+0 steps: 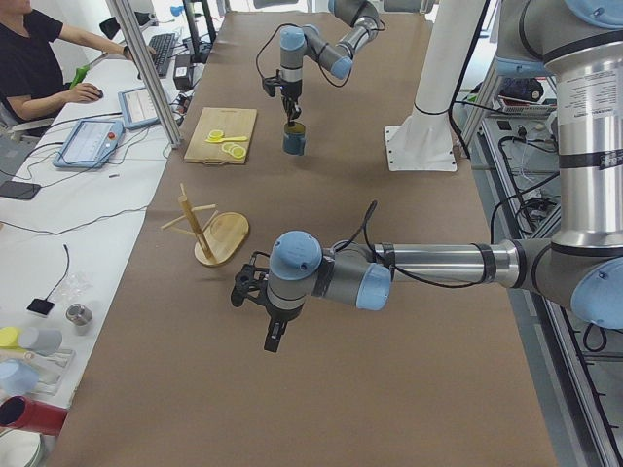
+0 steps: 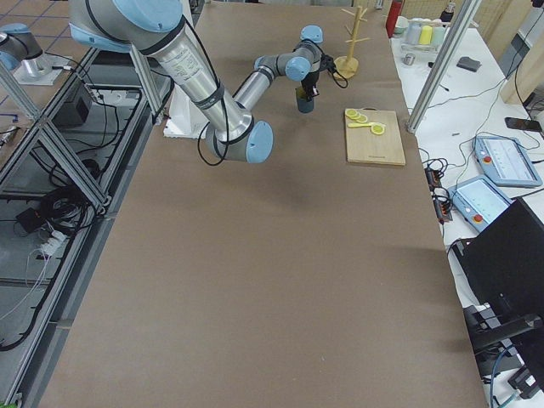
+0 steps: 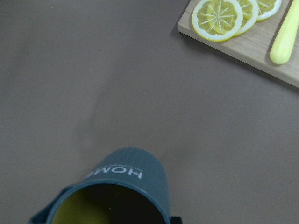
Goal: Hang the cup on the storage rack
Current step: 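Carry the blue mug with the right gripper and lower it near the cutting board, then open the right gripper and lift away from the mug while the left arm moves in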
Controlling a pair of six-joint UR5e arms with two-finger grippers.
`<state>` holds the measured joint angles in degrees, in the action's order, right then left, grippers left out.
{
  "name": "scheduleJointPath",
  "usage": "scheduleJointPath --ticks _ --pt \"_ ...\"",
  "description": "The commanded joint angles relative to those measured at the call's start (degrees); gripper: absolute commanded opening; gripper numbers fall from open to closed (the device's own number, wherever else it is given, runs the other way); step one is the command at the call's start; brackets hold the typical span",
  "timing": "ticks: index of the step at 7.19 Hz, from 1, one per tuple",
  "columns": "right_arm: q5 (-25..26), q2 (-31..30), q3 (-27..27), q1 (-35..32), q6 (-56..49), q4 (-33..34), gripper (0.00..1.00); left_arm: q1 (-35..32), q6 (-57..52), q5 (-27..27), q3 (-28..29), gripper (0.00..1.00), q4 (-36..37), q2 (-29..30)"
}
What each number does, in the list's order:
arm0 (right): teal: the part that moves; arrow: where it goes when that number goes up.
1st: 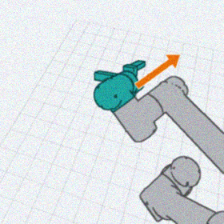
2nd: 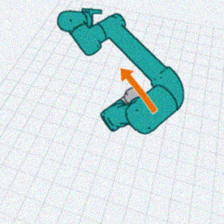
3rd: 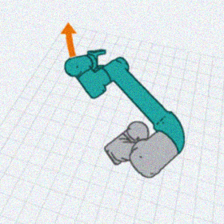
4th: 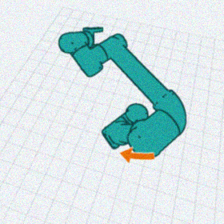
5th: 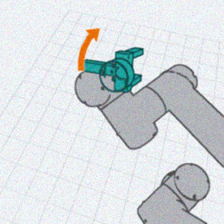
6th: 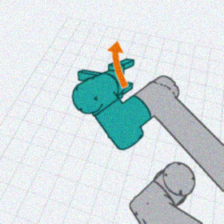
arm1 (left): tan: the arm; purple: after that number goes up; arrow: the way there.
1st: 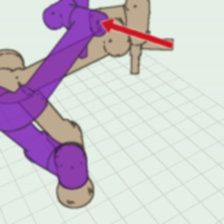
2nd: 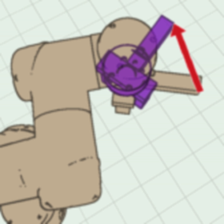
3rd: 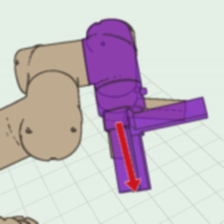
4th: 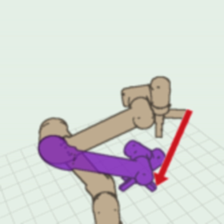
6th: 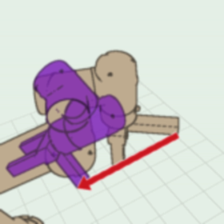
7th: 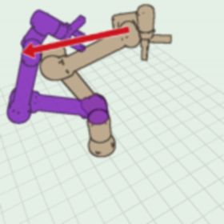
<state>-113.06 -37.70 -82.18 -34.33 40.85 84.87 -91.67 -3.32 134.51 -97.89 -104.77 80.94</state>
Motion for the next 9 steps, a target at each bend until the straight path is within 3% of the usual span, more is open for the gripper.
scheduleJointPath --ticks 1,2,4,6,7,8,9 --pt "1.1 0.0 0.4 0.8 0.3 -0.1 0.19 0.0 0.2 0.9 0.0 0.98 0.0 0.1" --pt "1.6 0.1 0.9 0.9 0.4 -0.2 0.52 0.0 0.2 0.9 0.0 0.98 0.0 0.0" --pt "1.8 0.7 0.9 0.8 0.9 -0.3 0.93 0.0 0.2 2.5 0.0 0.98 0.0 0.1" --pt "0.5 2.0 0.4 -1.9 4.7 -1.7 0.99 0.0 0.4 2.7 -1.1 0.98 -2.2 0.6" --pt "-6.1 2.0 0.2 -6.1 4.8 -1.6 0.99 0.0 0.7 4.8 -2.6 0.98 -7.2 0.4" --pt "-11.8 1.6 0.1 -10.6 4.7 -1.2 0.99 -0.1 0.8 5.0 -6.9 0.98 -7.9 0.2" --pt "-14.5 -0.3 -0.6 -14.2 4.6 -1.1 0.99 0.0 0.8 5.2 -11.9 0.98 -8.0 0.4"
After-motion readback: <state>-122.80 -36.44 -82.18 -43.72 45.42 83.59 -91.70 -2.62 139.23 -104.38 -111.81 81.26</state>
